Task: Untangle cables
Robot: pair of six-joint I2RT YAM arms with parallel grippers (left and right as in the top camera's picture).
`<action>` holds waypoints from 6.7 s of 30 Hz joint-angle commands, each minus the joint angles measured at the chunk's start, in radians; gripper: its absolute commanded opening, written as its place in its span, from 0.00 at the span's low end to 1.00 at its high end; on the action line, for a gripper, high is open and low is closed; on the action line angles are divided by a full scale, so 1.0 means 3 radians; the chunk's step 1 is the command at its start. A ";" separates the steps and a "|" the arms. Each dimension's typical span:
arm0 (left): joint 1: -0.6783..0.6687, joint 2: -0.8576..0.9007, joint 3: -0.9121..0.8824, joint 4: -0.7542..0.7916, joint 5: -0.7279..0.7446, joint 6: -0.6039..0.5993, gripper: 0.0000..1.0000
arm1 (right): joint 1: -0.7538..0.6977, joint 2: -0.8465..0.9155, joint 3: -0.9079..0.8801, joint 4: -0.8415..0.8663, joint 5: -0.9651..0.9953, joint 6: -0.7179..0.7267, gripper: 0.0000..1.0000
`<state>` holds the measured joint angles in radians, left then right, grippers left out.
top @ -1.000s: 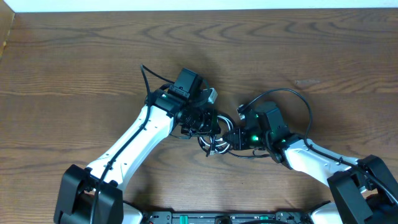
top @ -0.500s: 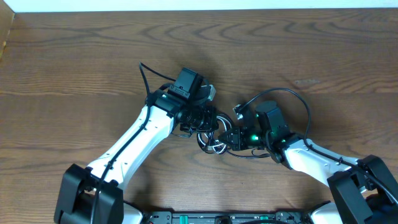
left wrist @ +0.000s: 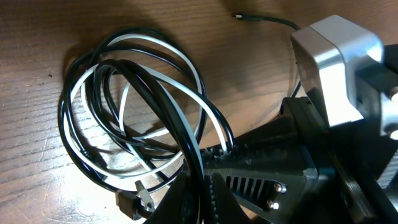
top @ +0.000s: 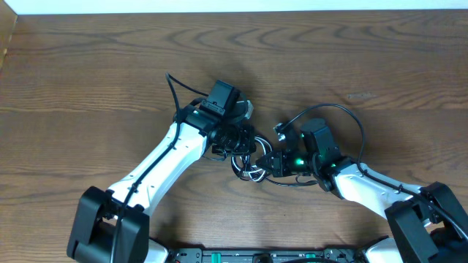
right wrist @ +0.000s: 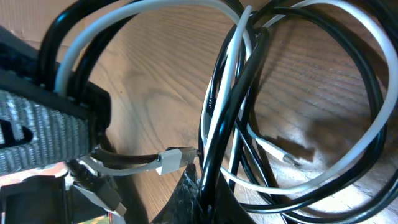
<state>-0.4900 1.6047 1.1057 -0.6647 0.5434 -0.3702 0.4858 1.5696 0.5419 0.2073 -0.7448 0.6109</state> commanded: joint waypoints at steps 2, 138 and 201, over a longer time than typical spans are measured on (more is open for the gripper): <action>-0.0003 0.0097 -0.0009 0.0003 -0.0032 -0.0003 0.08 | 0.0023 -0.0042 -0.0003 0.0005 -0.0065 -0.0116 0.01; 0.2969 0.0666 -0.0918 -0.0028 -0.1180 -0.0440 0.08 | -0.1330 -0.0042 0.1425 -0.2832 0.4444 -0.0547 0.01; 0.0456 0.0027 -0.0436 0.0322 -0.0870 -0.0295 0.91 | -0.0384 0.0738 0.1415 -0.2310 0.1808 -0.1662 0.74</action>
<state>-0.3149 1.5730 0.9745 -0.5850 0.3443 -0.4164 0.3645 1.7668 0.9668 -0.4828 -0.2111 0.0978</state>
